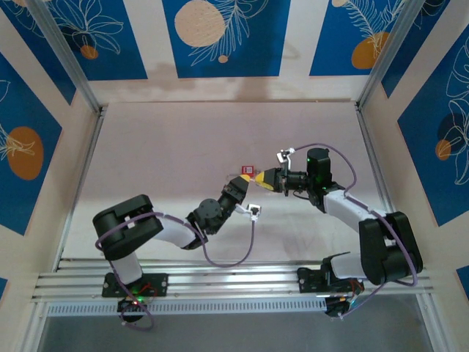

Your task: Unlock with the key

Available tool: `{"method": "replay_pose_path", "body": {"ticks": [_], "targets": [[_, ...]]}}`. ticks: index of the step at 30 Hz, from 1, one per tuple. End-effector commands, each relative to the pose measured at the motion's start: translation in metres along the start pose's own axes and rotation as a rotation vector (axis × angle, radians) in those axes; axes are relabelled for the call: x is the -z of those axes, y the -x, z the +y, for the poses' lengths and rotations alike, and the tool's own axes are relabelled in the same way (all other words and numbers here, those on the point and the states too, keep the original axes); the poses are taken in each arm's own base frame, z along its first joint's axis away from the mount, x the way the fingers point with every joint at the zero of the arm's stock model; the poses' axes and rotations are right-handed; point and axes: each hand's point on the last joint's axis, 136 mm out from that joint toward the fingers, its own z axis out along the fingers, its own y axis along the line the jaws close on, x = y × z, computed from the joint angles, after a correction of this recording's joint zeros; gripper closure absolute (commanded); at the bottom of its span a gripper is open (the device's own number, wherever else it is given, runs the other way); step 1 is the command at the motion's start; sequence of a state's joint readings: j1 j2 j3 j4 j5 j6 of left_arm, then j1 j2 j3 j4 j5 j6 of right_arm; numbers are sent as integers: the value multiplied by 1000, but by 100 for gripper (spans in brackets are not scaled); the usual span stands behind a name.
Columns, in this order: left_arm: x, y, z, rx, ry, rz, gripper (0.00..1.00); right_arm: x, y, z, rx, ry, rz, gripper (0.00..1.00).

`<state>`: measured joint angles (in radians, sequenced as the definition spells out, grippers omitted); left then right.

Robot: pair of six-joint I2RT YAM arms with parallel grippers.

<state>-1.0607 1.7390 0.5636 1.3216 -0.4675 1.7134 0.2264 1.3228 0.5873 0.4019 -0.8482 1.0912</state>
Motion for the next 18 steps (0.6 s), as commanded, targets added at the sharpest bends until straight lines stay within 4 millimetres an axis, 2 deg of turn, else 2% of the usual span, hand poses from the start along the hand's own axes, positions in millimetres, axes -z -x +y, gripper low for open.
{"method": "replay_pose_path", "body": {"ticks": [1,4,7,10,14,18], "targets": [[0,-1,-1,37,3,6,48,9,6,10,43,-4,-23,100],[1,-4,0,59,-1,19,31,17,11,9,47,-14,-46,100],[3,-12,8,124,16,52,21,24,16,9,62,-37,-72,100],[4,-23,8,200,-7,103,11,33,19,5,75,-72,-101,100],[2,-40,8,325,-61,191,7,42,20,-1,85,-108,-131,100],[-3,-68,-3,500,-196,355,8,46,15,-3,105,-140,-145,100]]}}
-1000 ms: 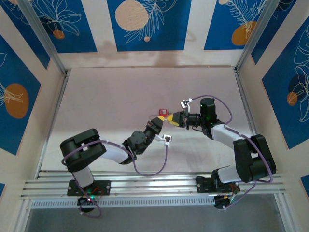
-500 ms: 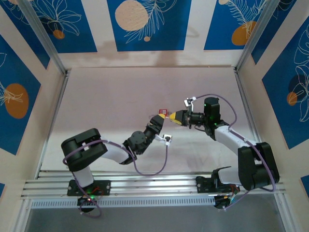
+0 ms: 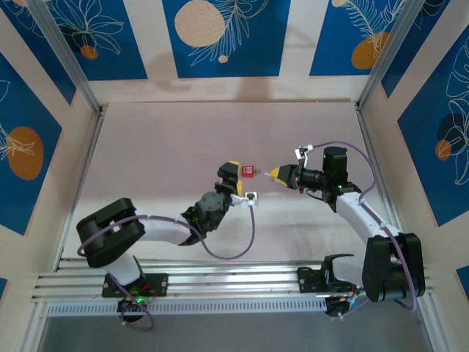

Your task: Unlock with the key

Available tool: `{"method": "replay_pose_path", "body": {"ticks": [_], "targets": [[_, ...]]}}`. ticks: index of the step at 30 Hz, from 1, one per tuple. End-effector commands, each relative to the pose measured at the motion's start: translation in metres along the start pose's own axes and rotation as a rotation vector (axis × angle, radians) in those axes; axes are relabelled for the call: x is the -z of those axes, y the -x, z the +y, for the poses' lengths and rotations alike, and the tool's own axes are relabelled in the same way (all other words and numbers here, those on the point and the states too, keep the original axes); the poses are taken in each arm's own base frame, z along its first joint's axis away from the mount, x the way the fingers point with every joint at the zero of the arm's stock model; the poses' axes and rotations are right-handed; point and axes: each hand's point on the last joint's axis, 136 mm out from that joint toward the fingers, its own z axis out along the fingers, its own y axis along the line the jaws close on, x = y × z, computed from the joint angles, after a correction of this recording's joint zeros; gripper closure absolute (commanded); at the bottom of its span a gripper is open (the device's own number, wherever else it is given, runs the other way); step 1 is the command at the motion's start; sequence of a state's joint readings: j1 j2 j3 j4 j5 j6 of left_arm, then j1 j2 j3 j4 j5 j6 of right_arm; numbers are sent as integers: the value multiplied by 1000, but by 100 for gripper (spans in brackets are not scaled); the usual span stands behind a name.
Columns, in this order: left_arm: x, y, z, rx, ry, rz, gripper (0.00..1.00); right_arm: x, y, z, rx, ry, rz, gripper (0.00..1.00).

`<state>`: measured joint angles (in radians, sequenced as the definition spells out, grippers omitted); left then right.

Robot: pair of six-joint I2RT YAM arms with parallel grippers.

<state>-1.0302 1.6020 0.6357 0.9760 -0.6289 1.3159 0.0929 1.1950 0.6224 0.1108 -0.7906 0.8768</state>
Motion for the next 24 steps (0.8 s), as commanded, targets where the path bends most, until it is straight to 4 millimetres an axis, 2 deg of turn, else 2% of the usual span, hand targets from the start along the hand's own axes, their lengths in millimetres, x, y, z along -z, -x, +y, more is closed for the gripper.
{"method": "replay_pose_path", "body": {"ticks": [1,4,7,9,11,14,18,19,21,24], "targets": [[-6,-33,3,223,-111,193,7,5,-5,1,41,-40,-8,100],[-3,-51,0,415,-282,274,9,8,-8,0,56,-58,-14,100],[0,-77,4,668,-439,413,23,10,-9,-1,69,-69,-23,100],[1,-93,4,739,-502,500,26,10,-10,-2,75,-74,-26,100],[4,-101,-3,717,-550,561,25,10,-10,-2,78,-75,-25,100],[21,-95,-29,668,-763,603,18,9,-11,-1,89,-71,-24,100],[60,-78,-75,690,-1145,677,18,10,-12,-1,95,-71,-24,100],[66,-77,-85,680,-1206,701,21,10,-12,-1,98,-70,-23,100],[73,-76,-100,665,-1286,740,24,10,-13,-1,101,-69,-25,100],[74,-69,-111,677,-1358,750,27,11,-14,-1,101,-70,-25,100]]}}
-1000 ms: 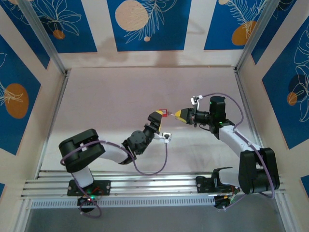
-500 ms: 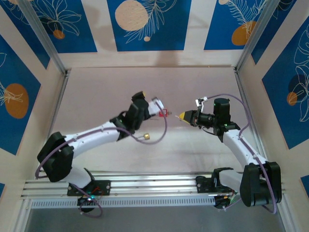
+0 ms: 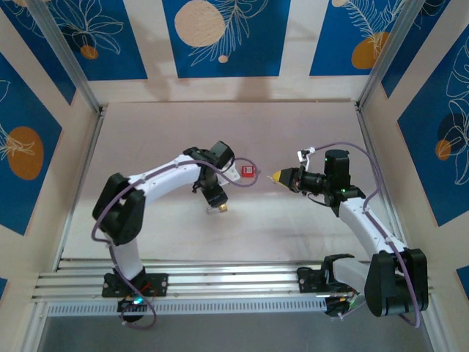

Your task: Unlock with the key

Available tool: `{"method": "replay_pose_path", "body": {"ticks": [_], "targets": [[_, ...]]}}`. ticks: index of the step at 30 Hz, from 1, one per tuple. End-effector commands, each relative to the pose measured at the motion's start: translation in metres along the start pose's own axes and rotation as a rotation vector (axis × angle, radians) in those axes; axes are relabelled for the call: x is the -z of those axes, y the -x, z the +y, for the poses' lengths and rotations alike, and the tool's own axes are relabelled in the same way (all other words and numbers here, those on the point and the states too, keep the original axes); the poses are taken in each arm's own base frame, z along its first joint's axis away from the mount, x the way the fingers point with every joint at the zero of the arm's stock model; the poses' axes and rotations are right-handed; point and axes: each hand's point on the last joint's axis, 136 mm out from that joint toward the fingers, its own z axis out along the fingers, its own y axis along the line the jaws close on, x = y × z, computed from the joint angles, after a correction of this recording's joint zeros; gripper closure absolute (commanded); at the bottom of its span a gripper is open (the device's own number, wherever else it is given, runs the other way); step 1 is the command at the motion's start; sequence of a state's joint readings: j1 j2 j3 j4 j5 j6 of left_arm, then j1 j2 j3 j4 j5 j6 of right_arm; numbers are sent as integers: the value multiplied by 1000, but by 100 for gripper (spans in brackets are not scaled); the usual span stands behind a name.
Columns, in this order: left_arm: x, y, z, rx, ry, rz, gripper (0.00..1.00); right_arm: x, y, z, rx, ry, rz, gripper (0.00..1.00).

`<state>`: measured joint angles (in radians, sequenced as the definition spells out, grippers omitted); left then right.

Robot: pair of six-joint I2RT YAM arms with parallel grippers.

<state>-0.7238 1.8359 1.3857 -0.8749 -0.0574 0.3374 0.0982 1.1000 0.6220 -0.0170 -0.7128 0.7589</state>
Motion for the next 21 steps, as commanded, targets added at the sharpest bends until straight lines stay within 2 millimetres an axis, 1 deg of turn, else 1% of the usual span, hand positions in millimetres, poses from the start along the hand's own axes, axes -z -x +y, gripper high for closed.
{"method": "replay_pose_path", "body": {"ticks": [1,6,12,15,21], "targets": [[5,-15,-29,26,-173,84,27,2,-7,0,13,-2,12,100],[-8,-13,-30,9,-163,94,27,2,-8,-1,18,-4,10,100],[-17,0,-31,-39,-115,44,28,3,-8,-1,18,-6,7,100],[-22,6,-34,-88,-89,22,29,3,-8,-3,13,-9,6,100],[-36,8,-32,-127,-64,37,31,3,-8,-3,14,-12,5,100]]}}
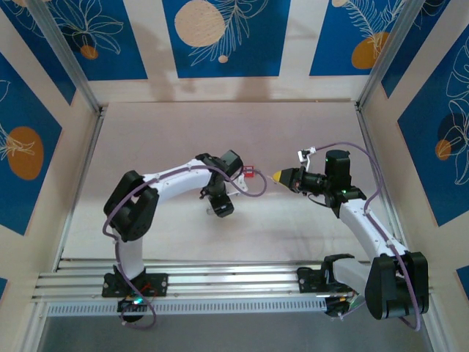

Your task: Unlock with the key

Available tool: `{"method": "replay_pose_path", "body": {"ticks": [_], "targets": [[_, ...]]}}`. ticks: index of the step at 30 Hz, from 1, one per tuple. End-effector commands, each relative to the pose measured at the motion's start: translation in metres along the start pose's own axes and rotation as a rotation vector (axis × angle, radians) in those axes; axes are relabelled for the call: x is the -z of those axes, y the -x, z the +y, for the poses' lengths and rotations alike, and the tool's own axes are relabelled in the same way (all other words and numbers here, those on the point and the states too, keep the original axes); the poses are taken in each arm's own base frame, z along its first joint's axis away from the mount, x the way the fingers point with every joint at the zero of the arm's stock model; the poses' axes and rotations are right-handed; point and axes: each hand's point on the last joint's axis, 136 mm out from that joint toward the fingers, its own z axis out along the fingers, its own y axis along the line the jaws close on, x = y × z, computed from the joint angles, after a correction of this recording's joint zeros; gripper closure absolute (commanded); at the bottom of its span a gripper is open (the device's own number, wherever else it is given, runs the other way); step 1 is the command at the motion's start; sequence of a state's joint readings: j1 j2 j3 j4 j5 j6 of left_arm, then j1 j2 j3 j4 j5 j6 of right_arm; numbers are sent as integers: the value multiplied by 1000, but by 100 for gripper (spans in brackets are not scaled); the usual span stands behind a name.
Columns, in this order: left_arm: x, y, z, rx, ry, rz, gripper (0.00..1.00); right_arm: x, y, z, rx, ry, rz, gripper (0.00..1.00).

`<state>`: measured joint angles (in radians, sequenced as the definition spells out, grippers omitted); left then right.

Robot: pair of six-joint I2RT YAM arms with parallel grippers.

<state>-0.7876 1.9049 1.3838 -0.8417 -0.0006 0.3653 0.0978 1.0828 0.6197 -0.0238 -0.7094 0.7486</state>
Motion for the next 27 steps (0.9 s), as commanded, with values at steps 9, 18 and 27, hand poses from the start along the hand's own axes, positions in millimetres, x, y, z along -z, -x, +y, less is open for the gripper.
{"method": "replay_pose_path", "body": {"ticks": [9,18,27], "targets": [[-29,-11,3,-52,11,75,42,3,-9,-6,-3,-16,9,100],[-36,-9,2,-64,-12,77,46,2,-8,-4,0,-7,10,100],[-44,-11,3,-29,-52,70,64,2,-8,-5,0,-5,12,100]]}}
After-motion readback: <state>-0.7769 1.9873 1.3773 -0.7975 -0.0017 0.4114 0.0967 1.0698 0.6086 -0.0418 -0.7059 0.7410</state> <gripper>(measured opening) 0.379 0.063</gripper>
